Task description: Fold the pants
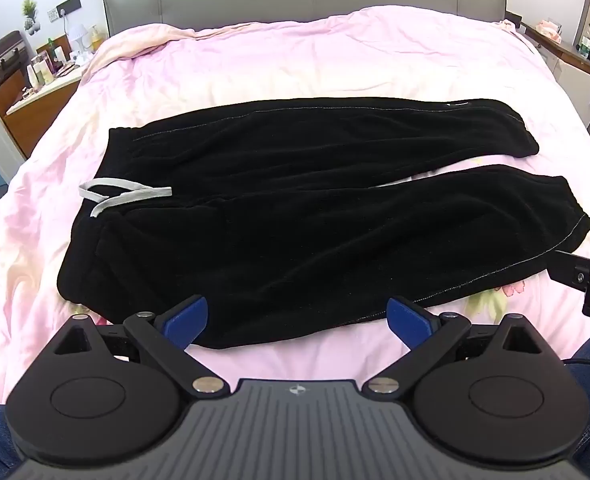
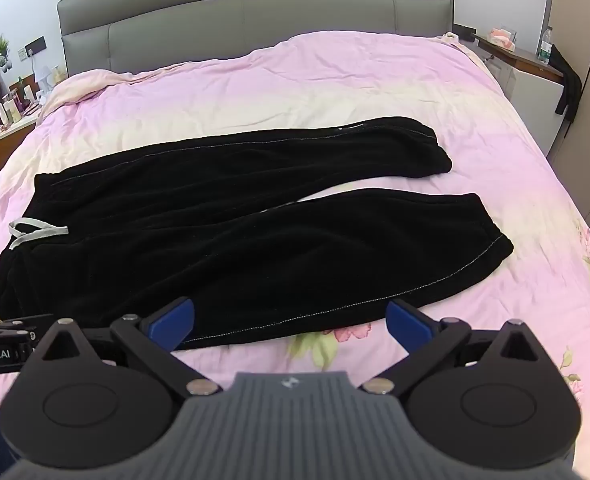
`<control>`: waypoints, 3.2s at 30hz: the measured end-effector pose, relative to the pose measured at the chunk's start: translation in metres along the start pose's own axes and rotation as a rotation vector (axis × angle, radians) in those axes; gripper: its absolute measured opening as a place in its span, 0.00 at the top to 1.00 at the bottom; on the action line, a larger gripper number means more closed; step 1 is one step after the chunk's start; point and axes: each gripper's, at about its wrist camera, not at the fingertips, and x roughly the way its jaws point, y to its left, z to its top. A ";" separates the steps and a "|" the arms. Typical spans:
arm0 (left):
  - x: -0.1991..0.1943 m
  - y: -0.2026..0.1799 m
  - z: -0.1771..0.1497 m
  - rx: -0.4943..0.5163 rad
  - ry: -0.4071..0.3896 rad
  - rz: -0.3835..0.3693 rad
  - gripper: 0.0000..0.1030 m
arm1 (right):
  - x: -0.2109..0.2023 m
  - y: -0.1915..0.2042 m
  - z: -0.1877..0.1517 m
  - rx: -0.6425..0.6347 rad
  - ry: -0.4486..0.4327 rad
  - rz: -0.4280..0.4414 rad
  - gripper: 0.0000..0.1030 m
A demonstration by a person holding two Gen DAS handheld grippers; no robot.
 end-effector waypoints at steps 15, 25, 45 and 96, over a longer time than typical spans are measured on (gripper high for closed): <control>0.002 0.002 0.001 -0.017 0.008 -0.021 0.00 | -0.002 0.001 0.002 -0.001 0.001 -0.009 0.05; 0.002 -0.002 0.000 -0.014 0.011 -0.033 0.00 | -0.003 0.003 0.003 -0.006 -0.001 -0.009 0.05; 0.003 0.000 -0.003 -0.014 0.017 -0.042 0.00 | -0.002 0.004 0.002 -0.007 0.001 -0.012 0.05; 0.016 0.003 -0.003 -0.005 0.042 -0.052 0.00 | 0.006 0.003 -0.002 -0.038 -0.011 -0.012 0.05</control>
